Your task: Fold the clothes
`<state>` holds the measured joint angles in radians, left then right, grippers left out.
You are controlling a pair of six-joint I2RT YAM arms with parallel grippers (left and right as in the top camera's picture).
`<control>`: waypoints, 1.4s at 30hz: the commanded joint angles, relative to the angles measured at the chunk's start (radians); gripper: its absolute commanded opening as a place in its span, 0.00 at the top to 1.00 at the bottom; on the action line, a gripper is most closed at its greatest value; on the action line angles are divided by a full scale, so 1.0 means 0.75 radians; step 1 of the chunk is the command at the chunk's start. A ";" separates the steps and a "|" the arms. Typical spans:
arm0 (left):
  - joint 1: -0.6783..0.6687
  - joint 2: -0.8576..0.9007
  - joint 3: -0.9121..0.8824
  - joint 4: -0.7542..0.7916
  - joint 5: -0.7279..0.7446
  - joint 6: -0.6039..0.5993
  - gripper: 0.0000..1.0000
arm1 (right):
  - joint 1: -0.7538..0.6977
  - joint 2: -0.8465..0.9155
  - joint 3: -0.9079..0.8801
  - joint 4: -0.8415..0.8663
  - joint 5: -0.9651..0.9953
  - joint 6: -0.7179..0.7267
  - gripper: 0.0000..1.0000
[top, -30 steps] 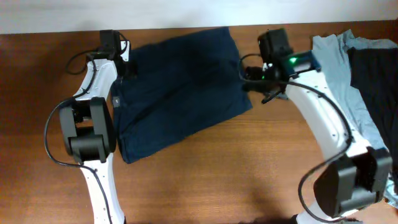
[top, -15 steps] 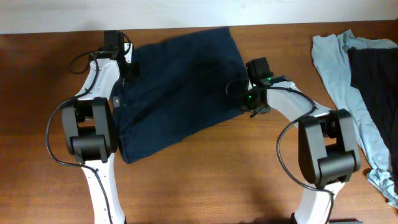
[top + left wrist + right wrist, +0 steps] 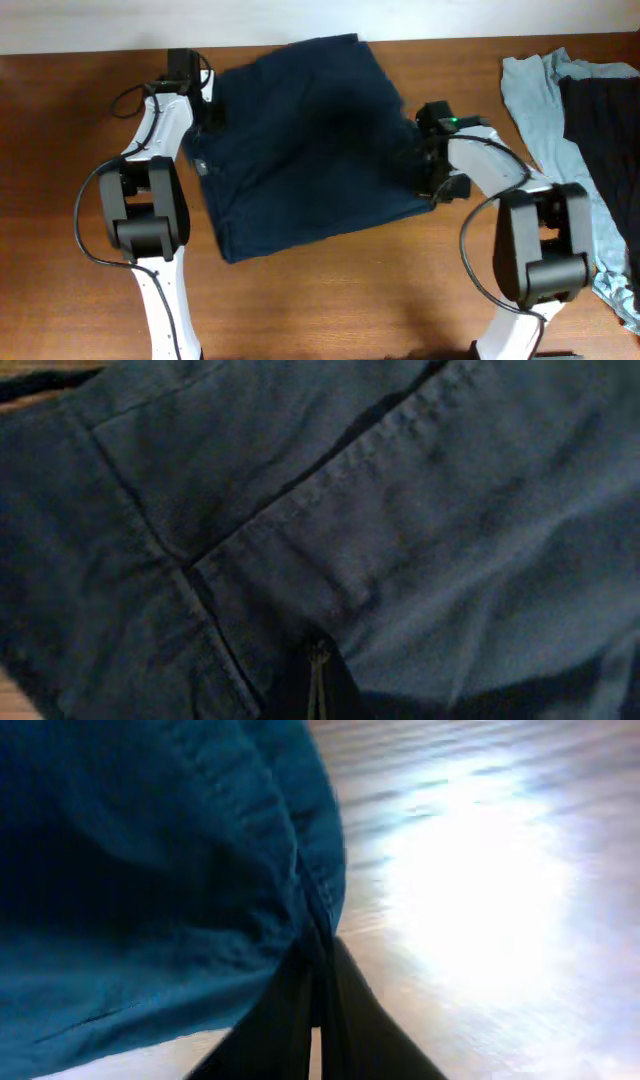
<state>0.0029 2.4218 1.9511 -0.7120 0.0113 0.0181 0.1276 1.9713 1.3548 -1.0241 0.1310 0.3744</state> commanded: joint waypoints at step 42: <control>0.046 -1.401 0.026 -1.253 -0.290 -0.253 0.46 | -0.022 -0.767 0.002 -0.131 -0.207 -0.205 0.23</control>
<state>0.0338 1.4677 2.1769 -1.6638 -0.1528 -0.0811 0.1173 1.4776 1.3518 -1.1294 0.0261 0.2661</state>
